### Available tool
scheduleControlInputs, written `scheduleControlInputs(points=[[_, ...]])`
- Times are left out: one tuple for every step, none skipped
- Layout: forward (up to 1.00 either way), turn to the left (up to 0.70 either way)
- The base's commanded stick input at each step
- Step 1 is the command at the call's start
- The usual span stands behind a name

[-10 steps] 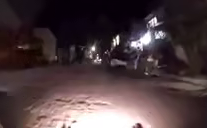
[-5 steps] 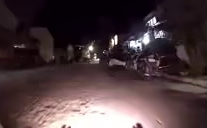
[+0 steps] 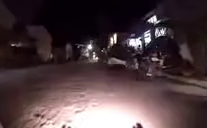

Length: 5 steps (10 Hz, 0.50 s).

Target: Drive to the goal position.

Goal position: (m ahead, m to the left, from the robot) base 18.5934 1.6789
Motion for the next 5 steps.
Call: scheduleControlInputs(points=[[0.54,0.00],[0.55,0.00],[0.55,0.00],[0.56,0.00],[0.56,0.00]])
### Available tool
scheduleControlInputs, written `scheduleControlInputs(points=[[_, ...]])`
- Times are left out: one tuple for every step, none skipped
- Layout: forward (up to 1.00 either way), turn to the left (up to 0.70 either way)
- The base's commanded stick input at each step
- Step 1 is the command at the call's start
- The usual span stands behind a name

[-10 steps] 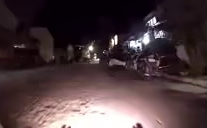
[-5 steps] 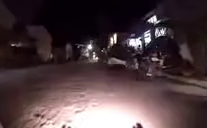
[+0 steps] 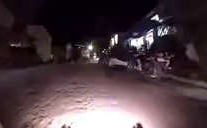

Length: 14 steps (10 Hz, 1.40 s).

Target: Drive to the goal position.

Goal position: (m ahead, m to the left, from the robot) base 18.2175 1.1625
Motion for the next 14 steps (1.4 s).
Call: scheduleControlInputs(points=[[0.56,0.00],[0.56,0.00],[0.56,0.00],[0.56,0.00],[0.56,0.00],[0.56,0.00],[0.56,0.00],[0.56,0.00],[0.56,0.00],[0.56,0.00],[0.56,0.00],[0.56,0.00],[0.56,0.00],[0.56,0.00]])
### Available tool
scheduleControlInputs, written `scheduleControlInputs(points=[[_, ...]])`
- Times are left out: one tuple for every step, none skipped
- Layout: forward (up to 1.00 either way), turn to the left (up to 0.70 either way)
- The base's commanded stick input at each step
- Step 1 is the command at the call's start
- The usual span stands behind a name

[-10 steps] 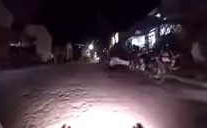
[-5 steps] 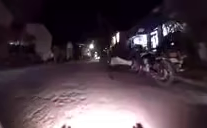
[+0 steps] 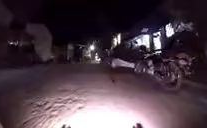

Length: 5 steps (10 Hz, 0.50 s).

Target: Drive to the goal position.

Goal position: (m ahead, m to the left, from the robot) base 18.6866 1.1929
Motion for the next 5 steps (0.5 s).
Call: scheduleControlInputs(points=[[0.56,0.00],[0.56,-0.02],[0.56,-0.14],[0.56,-0.14],[0.56,-0.14]])
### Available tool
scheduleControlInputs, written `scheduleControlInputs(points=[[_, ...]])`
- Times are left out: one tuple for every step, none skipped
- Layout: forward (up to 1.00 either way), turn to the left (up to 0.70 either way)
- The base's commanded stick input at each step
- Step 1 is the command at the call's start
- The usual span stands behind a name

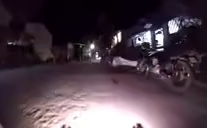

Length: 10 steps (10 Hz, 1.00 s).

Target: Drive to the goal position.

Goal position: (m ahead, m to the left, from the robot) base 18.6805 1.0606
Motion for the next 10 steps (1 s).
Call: scheduleControlInputs(points=[[0.56,0.00],[0.56,0.00],[0.56,0.00],[0.56,0.00],[0.56,0.00],[0.56,0.00],[0.56,0.00],[0.56,0.00],[0.56,0.00],[0.56,0.00]])
